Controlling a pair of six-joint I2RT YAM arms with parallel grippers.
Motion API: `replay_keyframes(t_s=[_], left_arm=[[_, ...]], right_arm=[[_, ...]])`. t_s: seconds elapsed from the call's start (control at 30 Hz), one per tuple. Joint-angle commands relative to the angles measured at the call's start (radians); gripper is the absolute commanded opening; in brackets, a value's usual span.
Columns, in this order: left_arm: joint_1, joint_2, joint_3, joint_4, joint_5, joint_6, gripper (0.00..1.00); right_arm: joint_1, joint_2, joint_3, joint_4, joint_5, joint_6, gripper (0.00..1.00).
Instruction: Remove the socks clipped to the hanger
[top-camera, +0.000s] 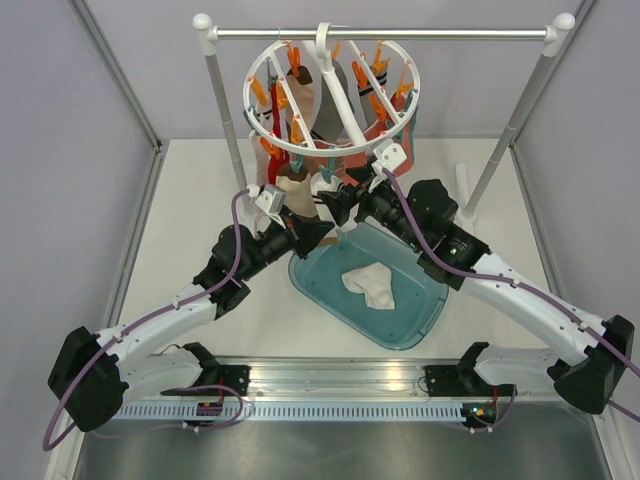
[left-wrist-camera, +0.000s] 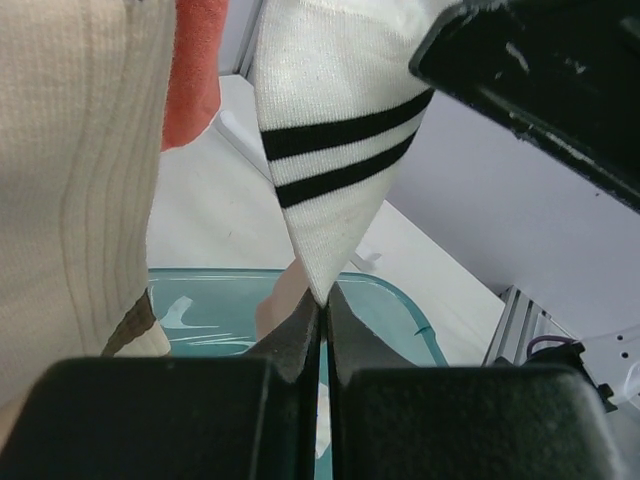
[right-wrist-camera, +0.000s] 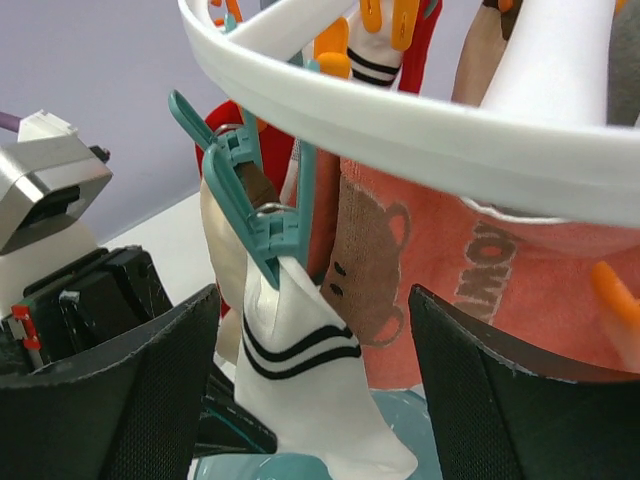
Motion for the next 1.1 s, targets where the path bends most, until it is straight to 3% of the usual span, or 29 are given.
replay_keyframes(t_s=[0.0,0.17,0.7,0.9,1.07], left_arm=[[-0.008,-0.017,0.018,-0.005,-0.003,0.042,0.02],[-0.008,-0.017,0.020,-0.011,-0.005,0.042,0.02],[-0.016,-0.019,0.026,-0.025,-0.008,0.048,0.02],[-0.019,-0.010,0.029,-0.025,-0.009,0.050,0.02],[-0.023,-0.008,0.032,-0.028,-0.012,0.053,0.02]], right_arm=[[0.004,0.015,0.069,0.114,-0.018,-0.009,0.80],[0.004,0.026,0.072,0.193,-0.008,0.014,0.81],[0.004,0.098,0.137,0.209,-0.021,0.060,0.77],[0.005,0.106,0.134,0.229,-0.021,0.086,0.69],[0.005,0.101,0.119,0.254,-0.048,0.103,0.57]])
